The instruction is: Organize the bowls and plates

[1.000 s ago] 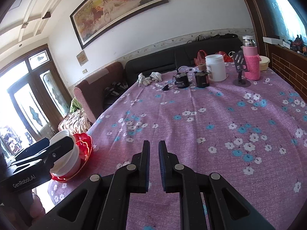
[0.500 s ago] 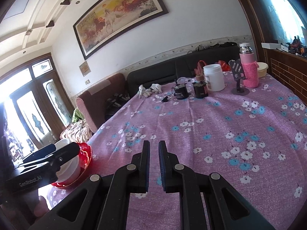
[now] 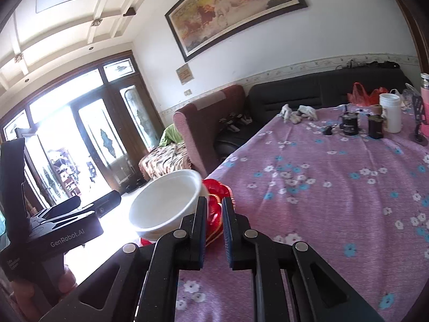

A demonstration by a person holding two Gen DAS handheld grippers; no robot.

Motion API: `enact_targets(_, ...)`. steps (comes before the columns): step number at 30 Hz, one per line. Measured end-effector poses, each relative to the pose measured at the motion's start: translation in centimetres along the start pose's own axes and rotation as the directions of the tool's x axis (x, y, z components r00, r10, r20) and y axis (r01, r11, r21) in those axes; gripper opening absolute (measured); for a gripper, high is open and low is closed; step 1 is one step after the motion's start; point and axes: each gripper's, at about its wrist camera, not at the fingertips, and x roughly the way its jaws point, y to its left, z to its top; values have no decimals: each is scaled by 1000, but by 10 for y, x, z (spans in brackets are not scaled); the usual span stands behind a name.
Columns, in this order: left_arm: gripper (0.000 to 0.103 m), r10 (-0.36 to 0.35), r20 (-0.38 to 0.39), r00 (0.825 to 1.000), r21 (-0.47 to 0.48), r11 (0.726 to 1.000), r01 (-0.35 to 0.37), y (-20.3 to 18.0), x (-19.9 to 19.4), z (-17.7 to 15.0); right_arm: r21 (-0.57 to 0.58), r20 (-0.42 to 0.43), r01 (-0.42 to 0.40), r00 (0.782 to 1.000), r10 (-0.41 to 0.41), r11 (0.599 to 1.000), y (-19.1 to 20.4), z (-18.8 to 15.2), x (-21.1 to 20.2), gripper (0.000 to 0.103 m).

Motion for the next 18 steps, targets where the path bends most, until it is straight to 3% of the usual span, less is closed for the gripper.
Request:
enact_targets(7,103,-11,-11,1000,-43,999,10,26,2,-3,-70,-32,-65,997,63,995,50,-6,20,13)
enact_targets(18,103,-25,6,1000,-29,999,25,26,-4,-6,-91,-28,-66,998,63,994,59,-3,23,13)
